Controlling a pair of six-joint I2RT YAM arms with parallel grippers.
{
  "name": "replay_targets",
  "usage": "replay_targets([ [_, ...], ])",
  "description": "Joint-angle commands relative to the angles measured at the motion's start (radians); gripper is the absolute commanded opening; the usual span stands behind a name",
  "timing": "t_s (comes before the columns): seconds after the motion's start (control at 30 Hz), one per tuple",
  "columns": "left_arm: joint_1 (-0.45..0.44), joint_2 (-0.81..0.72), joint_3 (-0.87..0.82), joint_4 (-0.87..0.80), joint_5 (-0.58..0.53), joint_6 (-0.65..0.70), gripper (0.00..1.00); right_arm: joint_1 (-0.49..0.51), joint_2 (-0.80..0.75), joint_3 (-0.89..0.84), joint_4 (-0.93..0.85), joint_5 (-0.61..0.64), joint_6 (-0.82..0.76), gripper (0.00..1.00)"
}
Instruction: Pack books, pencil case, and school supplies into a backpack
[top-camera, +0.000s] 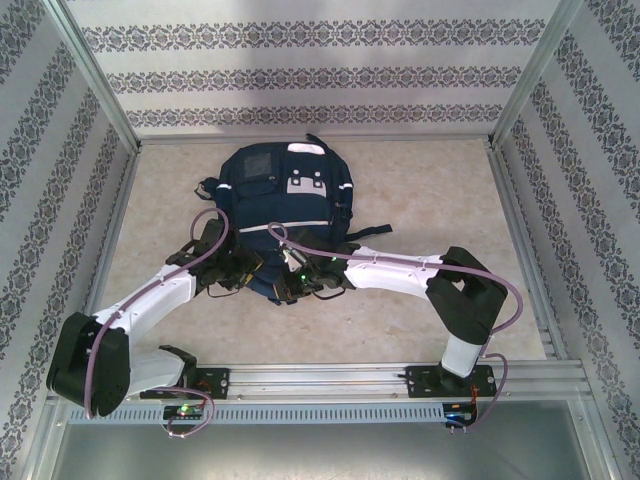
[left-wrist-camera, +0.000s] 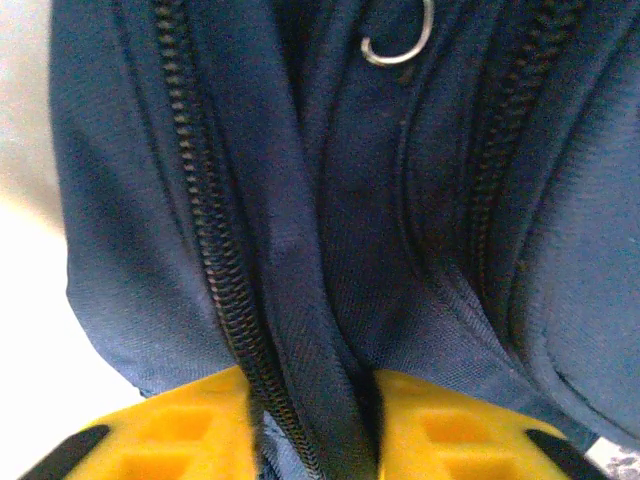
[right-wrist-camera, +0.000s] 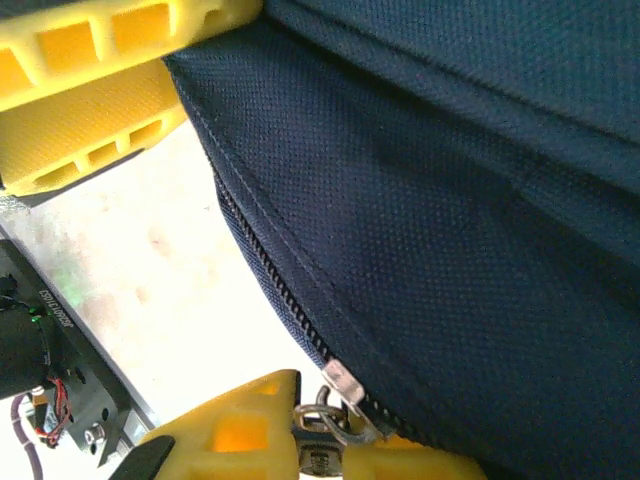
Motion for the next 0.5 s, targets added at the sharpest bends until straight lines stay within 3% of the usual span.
replay_targets([
  [0.0, -0.015, 0.009, -0.015, 0.033, -0.023, 0.021, 0.23, 0.016, -0.007, 0.025, -0.048, 0.04, -0.039, 0.0],
  [0.2, -0.013, 0.004, 0.007, 0.019, -0.042, 0.053, 0.08, 0.015, -0.023, 0.007, -0.121, 0.117, -0.089, 0.0],
  [0.47, -0.008, -0.018, 0.03, -0.026, -0.073, 0.09, 0.07, -0.034, -0.077, -0.085, -0.138, 0.161, -0.118, 0.0],
])
